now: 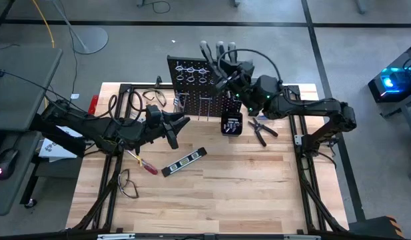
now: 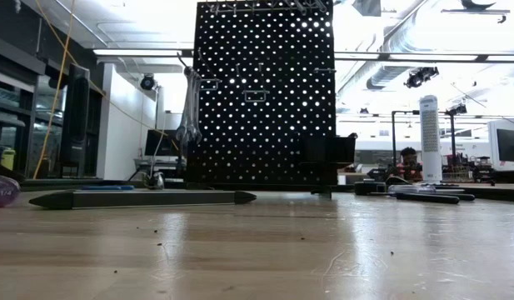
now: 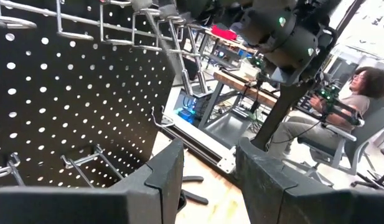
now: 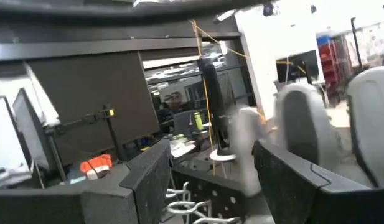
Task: Hang tools onto peg board
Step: Hang the gray screwdriver on the pegboard
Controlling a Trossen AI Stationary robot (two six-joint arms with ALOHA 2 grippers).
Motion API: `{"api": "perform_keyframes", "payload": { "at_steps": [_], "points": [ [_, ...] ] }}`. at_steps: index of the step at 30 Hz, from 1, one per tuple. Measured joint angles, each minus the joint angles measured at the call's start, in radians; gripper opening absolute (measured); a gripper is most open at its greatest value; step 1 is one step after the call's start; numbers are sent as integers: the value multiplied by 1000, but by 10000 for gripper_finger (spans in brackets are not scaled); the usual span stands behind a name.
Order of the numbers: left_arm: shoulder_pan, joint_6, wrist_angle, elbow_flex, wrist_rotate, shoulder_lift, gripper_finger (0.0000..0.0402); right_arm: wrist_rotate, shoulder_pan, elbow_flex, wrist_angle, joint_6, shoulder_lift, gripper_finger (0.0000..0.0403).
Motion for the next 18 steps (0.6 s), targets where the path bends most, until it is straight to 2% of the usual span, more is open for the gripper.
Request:
{"api": "perform_keyframes", "payload": {
  "at_steps": [18],
  "points": [
    [0,36,14,0,0,-16,129,18,92,0,70,-101,-37,222]
  ]
}}
